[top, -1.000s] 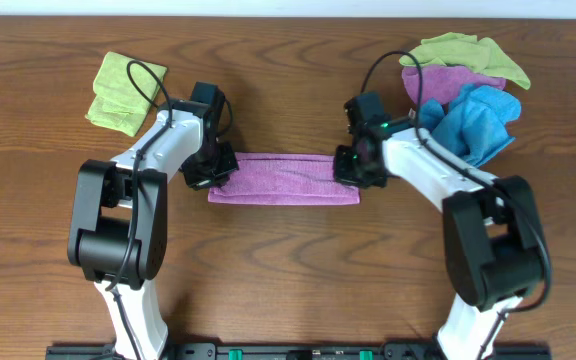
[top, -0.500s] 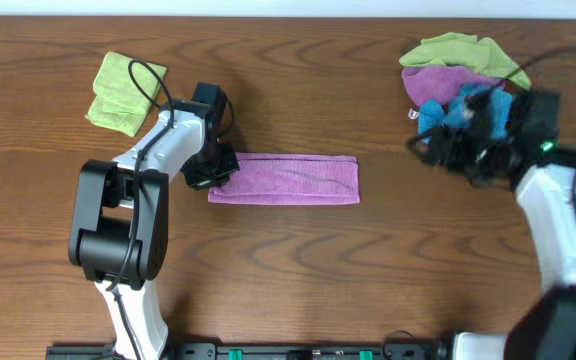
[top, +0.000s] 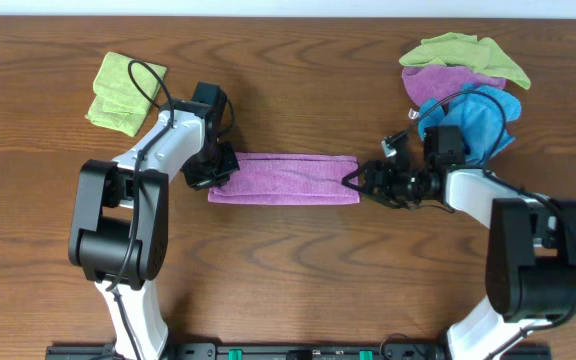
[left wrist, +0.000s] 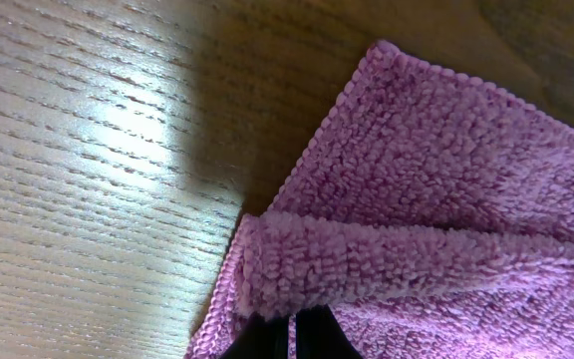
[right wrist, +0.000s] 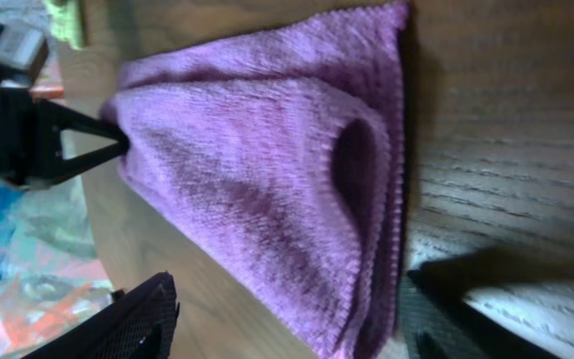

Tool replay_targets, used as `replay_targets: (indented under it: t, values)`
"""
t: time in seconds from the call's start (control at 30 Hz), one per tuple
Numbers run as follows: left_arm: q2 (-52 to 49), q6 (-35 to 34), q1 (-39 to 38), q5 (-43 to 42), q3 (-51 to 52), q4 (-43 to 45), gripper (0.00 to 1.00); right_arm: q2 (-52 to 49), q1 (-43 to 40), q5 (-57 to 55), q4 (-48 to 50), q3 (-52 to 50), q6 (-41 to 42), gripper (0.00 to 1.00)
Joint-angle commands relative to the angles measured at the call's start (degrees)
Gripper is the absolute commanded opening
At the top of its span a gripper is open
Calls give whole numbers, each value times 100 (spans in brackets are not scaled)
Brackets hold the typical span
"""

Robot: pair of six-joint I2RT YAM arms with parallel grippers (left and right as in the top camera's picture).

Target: Fold the cloth

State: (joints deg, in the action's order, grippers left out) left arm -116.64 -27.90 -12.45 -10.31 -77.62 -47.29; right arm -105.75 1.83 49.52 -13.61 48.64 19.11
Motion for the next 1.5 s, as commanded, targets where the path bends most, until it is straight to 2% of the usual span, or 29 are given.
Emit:
replay_targets:
  t: [0.0, 0.17, 0.27, 0.3, 0.33, 0.4, 0.47, 0.6, 0.7, 0.9, 1.07, 1.13, 1.27, 1.47]
  values:
    - [-216, -42, 15, 122, 44, 15, 6, -87, 127, -402, 44, 37, 262, 72]
    - [-216, -42, 15, -46, 44, 24, 6, -105, 439, -479, 240, 37, 387, 70]
    - [-214, -39, 26, -221, 42, 22, 6, -105, 579, -516, 398, 37, 542, 63]
    - [-205, -39, 46, -258, 39, 17, 6, -103, 581, -516, 424, 39, 597, 58]
    - [-166, -20, 83, -302, 20, -11, 6, -103, 560, -518, 442, 39, 616, 41]
    - [-72, 81, 151, -339, -66, -105, 6, -103, 507, -518, 439, 44, 619, 18]
    - [98, 168, 245, -330, -282, -374, 6, -103, 422, -518, 431, 44, 667, 1]
    - [664, 387, 431, -319, -848, -984, 6, -96, 282, -525, 251, 103, 649, 2]
    - [1239, 490, 553, -269, -1239, -1469, 6, -85, 133, -730, -310, 304, 470, 1]
    - [2796, 568, 682, 17, -1620, -2387, 6, 201, 70, -3279, -3062, 1486, 13, 1]
    - [3963, 566, 682, 22, -1620, -2763, 6, 581, 389, -5471, -4767, 2638, 667, 2]
    - [4343, 564, 682, 20, -1620, -2876, 6, 682, 763, -5932, -5016, 2970, 813, 2]
    - [4892, 566, 682, 20, -1620, -3016, 6, 667, 1751, -6242, -4883, 3147, 931, 2]
    - [5300, 564, 682, 15, -1620, -3333, 7, 55, 2911, -6428, -4699, 3147, 1296, 1]
